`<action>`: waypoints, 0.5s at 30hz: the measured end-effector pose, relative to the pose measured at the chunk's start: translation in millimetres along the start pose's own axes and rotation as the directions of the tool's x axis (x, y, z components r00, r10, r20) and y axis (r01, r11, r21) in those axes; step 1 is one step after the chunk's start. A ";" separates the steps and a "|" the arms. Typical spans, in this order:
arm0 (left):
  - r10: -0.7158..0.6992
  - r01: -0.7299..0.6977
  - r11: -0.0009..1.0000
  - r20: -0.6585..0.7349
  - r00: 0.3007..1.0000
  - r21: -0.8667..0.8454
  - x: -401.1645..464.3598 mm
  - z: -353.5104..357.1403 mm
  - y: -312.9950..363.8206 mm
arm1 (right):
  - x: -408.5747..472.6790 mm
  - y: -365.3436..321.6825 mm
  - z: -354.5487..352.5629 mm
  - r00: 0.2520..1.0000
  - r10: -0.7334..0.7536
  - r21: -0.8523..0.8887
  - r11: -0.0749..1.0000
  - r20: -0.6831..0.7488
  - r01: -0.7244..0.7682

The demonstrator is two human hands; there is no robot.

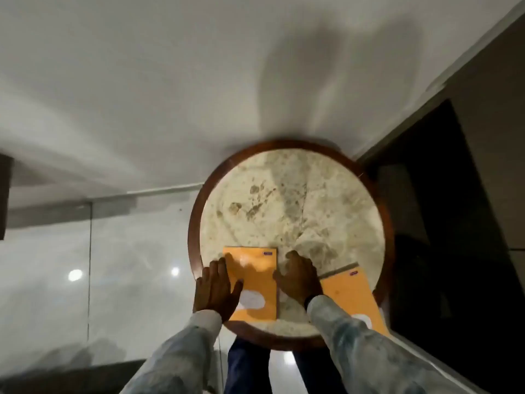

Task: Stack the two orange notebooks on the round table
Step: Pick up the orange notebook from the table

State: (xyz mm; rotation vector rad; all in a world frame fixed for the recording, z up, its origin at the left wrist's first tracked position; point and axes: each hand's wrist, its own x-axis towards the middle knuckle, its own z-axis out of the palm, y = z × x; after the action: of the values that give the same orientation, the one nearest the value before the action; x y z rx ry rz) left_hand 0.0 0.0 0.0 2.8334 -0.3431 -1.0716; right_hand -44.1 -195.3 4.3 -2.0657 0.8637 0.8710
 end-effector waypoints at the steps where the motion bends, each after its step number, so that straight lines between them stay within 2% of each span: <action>1: -0.052 0.054 0.998 0.049 0.997 -0.041 4.8 11.4 -3.3 | 5.9 2.5 13.5 1.000 0.028 0.012 1.000 0.014 -0.028; 3: -0.130 0.140 0.979 0.072 0.989 -0.146 12.7 29.3 -3.9 | 13.3 4.8 37.1 0.997 0.075 0.082 0.994 0.006 -0.075; 5: -0.205 0.208 0.946 0.039 0.978 -0.250 19.5 38.4 -1.0 | 15.9 7.7 54.5 0.991 0.122 0.151 0.982 -0.049 -0.114; 9: -0.377 0.349 0.773 0.058 0.924 -0.530 45.4 42.5 -1.4 | 27.1 7.3 68.4 0.949 0.190 0.212 0.968 -0.251 -0.137; 12: -0.337 0.266 0.652 0.044 0.941 -0.710 62.7 36.9 -0.5 | 35.9 -3.3 64.0 0.949 0.182 0.291 0.951 -0.259 -0.103; 15: -0.287 0.146 0.408 0.026 0.958 -0.901 82.3 15.5 13.0 | 58.1 -23.2 43.5 0.953 0.119 0.324 0.946 -0.279 -0.024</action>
State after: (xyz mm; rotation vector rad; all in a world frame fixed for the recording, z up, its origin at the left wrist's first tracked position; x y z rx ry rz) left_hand 47.4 -32.6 -62.2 1.9171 0.5215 -0.7221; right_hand -7.2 -165.4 -55.3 -1.9108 1.1645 0.4256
